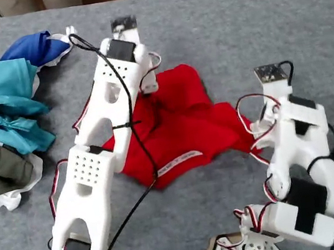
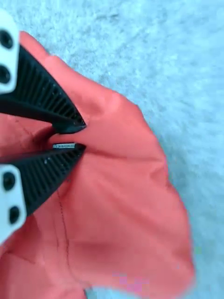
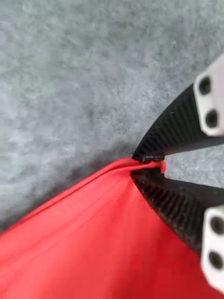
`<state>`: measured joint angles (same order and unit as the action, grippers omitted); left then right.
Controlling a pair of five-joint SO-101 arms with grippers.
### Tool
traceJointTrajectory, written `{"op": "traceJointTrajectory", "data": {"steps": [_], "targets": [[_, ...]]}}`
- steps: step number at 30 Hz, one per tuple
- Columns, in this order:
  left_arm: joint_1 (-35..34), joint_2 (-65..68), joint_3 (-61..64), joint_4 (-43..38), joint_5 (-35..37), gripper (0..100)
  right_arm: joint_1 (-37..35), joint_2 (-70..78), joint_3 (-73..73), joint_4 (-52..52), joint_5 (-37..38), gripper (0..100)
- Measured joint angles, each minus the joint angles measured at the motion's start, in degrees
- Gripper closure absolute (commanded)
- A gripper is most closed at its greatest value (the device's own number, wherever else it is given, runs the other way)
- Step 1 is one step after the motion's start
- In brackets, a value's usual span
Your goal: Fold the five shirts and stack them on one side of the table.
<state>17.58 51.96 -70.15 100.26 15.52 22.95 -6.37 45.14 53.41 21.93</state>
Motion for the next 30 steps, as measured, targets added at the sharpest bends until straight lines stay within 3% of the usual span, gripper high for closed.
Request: {"op": "traceJointTrajectory", "data": {"steps": [11, 17, 20, 24, 30], "targets": [[8.70, -0.97, -12.84, 0.00, 0.00, 98, 6.33, -0.53, 4.75, -6.95, 0.88, 99.3], [9.14, -0.97, -19.60, 0.00, 0.00, 98, 6.51, -0.53, 4.92, -7.38, 0.88, 99.3], [7.65, -0.97, -21.89, 0.00, 0.00, 98, 6.51, -0.53, 4.92, -7.38, 0.88, 99.3], [0.70, -1.14, -21.19, 0.00, -0.09, 98, 6.77, -0.53, 4.92, -7.38, 0.88, 99.3], [-5.89, -1.14, -8.18, 0.00, -0.09, 98, 6.77, -0.53, 4.92, -7.38, 0.88, 99.3]]}}
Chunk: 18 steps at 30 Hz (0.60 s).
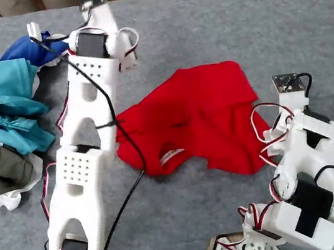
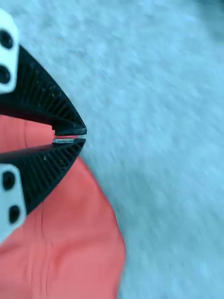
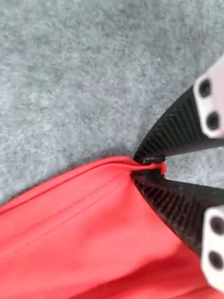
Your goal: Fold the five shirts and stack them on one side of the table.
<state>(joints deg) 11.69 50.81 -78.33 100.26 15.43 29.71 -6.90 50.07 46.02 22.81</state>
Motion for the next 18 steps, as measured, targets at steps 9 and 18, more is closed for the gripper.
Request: {"op": "traceJointTrajectory", "data": {"steps": [9, 18], "targets": [[11.25, 0.00, 0.35, -7.21, 0.00, 82, 3.43, 0.00, 0.00, 0.00, -4.22, 99.2], [23.56, 6.77, 4.40, -25.93, -0.09, 81, 4.13, 0.00, 0.00, 0.00, -4.84, 99.1]]}}
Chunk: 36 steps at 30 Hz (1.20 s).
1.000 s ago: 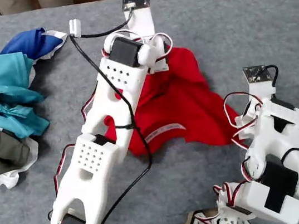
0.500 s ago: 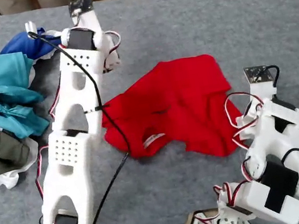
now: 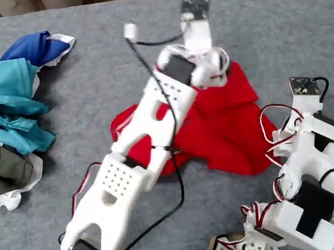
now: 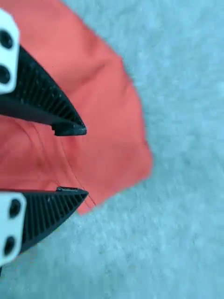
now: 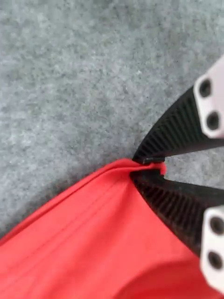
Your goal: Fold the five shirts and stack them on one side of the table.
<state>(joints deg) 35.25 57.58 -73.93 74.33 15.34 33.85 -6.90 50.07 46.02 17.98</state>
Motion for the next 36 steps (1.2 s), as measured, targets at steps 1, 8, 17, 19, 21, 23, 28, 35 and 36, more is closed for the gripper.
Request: {"op": "traceJointTrajectory", "data": {"steps": [1, 8, 17, 19, 21, 23, 28, 35, 36], "targets": [[0.18, 1.58, 0.88, -1.05, 0.00, 81, 0.00, 0.00, 0.00, 0.00, 0.00, 99.1], [0.18, 8.79, 1.05, -2.37, 0.00, 81, 0.00, 0.00, 0.00, 0.00, 0.00, 99.1], [-2.46, 11.08, 1.67, 1.67, 0.18, 98, 0.00, 0.00, 0.00, 0.00, 0.00, 99.0], [-3.96, 11.08, 1.58, 3.34, 0.18, 98, 0.00, 0.00, 0.00, 0.00, 0.00, 99.0], [-5.36, 11.08, 0.35, 5.80, 0.26, 98, 0.00, 0.00, 0.00, 0.00, 0.00, 99.0], [-7.21, 11.16, -2.55, 9.49, 0.26, 98, 0.00, 0.00, 0.00, 0.00, 0.09, 99.0], [-13.71, 11.16, -12.13, 17.76, 0.18, 98, 0.00, 0.00, 0.00, -0.53, 0.18, 99.0], [-21.36, 11.43, -14.68, 25.05, 0.09, 98, 0.00, 0.00, 0.00, -0.53, 0.18, 99.0], [-22.24, 11.52, -14.07, 25.05, 0.09, 98, 0.00, 0.00, 0.00, -0.53, 0.18, 99.0]]}}
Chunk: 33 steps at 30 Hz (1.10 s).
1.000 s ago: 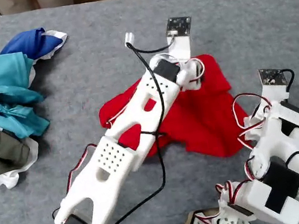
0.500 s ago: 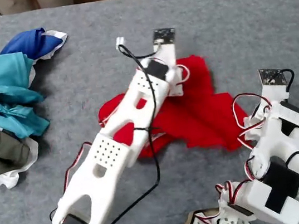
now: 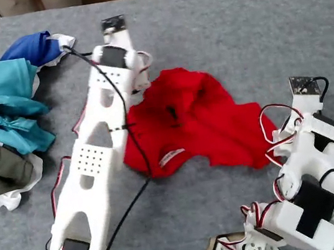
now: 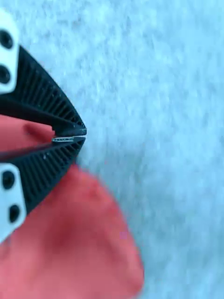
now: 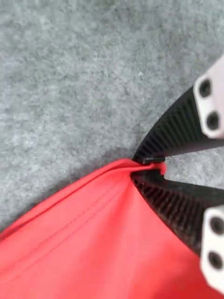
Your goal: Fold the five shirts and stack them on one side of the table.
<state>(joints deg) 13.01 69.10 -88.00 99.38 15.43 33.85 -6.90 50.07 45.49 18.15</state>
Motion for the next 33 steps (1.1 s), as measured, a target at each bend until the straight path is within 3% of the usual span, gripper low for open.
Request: {"op": "traceJointTrajectory", "data": {"steps": [9, 15, 19, 22, 33], "targets": [[-0.26, 0.09, 0.88, 0.35, 0.09, 98, 0.00, 0.00, 0.00, 0.00, 0.00, 99.0], [8.26, -1.05, -4.84, 0.70, -0.44, 94, 0.00, 0.00, 0.00, 0.00, 0.00, 99.0], [16.53, -4.75, -4.22, 0.79, -6.51, 84, 0.00, 0.00, 0.00, 0.00, 0.00, 99.0], [20.66, -5.54, -1.14, 0.79, -8.53, 82, 0.00, 0.00, 0.00, 0.00, 0.00, 99.0], [24.53, -5.54, 2.11, 0.79, -9.41, 82, 0.00, 0.00, 0.00, 0.00, 0.00, 99.0]]}}
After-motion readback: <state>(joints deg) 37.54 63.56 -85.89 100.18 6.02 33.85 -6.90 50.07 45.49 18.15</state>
